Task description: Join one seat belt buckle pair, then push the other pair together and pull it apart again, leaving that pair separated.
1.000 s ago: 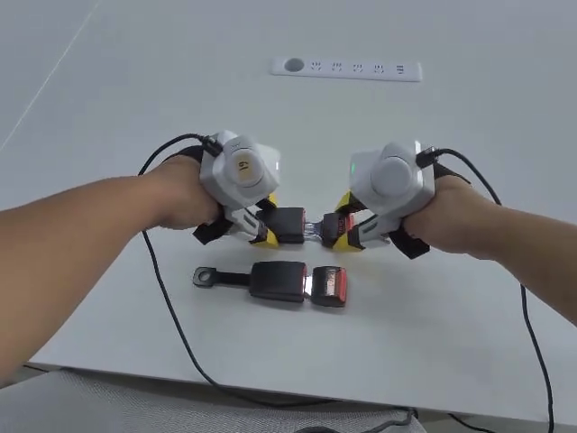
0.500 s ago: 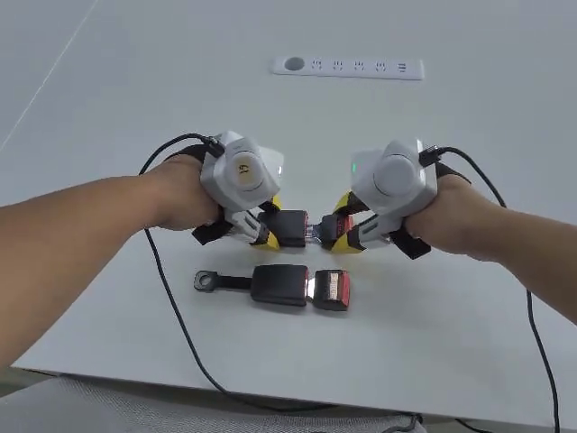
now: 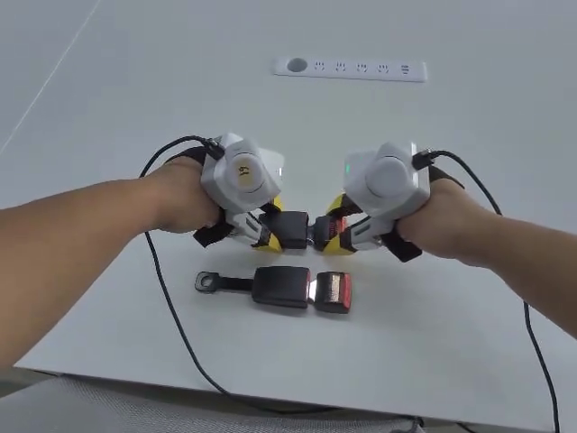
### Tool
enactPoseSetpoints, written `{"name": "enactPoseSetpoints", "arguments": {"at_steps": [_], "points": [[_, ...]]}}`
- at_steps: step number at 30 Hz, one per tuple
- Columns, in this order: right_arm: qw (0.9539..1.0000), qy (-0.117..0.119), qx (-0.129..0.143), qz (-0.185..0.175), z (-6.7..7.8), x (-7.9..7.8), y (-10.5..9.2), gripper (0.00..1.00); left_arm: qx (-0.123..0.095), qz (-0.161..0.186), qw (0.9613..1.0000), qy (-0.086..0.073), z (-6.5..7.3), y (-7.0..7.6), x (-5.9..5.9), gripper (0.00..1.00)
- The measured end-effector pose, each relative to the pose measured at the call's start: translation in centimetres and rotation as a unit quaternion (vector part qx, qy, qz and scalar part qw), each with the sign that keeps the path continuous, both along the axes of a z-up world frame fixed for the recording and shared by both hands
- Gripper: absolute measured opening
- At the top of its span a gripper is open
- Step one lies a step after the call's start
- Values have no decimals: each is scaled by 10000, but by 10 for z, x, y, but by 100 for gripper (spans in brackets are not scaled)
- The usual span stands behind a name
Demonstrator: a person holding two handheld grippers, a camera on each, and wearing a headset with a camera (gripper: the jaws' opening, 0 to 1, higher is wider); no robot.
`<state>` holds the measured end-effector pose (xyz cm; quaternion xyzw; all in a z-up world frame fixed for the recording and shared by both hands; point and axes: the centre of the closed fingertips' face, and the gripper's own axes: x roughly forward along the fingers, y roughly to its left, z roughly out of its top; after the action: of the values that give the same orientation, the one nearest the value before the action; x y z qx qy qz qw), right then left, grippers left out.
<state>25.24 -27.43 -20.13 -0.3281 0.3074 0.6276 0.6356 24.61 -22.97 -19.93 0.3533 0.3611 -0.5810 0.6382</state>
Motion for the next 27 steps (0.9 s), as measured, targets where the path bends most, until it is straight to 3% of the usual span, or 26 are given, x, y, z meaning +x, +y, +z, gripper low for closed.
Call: {"name": "enactPoseSetpoints", "arguments": {"at_steps": [27], "points": [[9999,-49,-98,13,4,-3,-1,28,-72,100,9999,28,-11,6,8,32]]}}
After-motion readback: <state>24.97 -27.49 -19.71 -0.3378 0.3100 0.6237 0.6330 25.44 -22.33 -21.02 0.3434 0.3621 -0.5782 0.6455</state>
